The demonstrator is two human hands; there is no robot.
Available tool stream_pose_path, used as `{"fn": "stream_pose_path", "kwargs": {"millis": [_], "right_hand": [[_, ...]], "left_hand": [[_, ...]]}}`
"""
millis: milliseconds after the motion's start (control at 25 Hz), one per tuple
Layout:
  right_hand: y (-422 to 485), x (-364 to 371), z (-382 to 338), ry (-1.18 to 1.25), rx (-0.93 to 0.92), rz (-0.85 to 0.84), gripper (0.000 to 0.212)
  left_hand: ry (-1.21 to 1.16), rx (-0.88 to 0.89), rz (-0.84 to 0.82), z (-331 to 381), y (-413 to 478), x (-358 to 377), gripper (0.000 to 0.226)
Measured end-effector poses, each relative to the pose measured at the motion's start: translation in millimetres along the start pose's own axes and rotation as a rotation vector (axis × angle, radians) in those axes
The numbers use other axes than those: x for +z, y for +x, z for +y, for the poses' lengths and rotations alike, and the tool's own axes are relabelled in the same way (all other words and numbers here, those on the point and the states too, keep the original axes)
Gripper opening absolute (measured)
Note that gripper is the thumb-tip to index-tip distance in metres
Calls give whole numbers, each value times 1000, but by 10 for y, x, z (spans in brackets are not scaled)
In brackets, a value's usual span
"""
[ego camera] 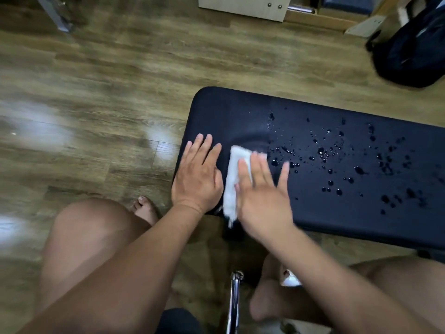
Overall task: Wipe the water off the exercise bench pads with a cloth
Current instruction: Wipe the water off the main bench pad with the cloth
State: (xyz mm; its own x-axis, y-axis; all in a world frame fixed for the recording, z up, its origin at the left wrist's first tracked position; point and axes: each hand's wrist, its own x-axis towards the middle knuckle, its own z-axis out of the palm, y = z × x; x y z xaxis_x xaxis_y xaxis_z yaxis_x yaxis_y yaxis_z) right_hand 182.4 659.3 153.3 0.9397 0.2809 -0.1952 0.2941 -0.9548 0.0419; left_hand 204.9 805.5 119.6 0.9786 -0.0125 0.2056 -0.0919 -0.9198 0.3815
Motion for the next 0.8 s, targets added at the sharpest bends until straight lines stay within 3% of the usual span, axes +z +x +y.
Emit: {"fn": "stream_pose_path", "kwargs": {"millis": [240,360,480,640,800], "right_hand": [[1677,-283,453,-60,111,-93,62],[1964,-352,459,-13,149,-146,70],[1615,-289,436,49,133,-49,55],[256,24,124,96,66,99,56],[-520,188,-90,145,33,37,57]], "left_hand": [[20,17,4,-20,7,8,58],[18,13,21,-10,24,-7,58],[19,19,15,-6,6,-14,58],[27,25,32,-6,-7,8,59],[35,18,33,1,-8,27,58]]}}
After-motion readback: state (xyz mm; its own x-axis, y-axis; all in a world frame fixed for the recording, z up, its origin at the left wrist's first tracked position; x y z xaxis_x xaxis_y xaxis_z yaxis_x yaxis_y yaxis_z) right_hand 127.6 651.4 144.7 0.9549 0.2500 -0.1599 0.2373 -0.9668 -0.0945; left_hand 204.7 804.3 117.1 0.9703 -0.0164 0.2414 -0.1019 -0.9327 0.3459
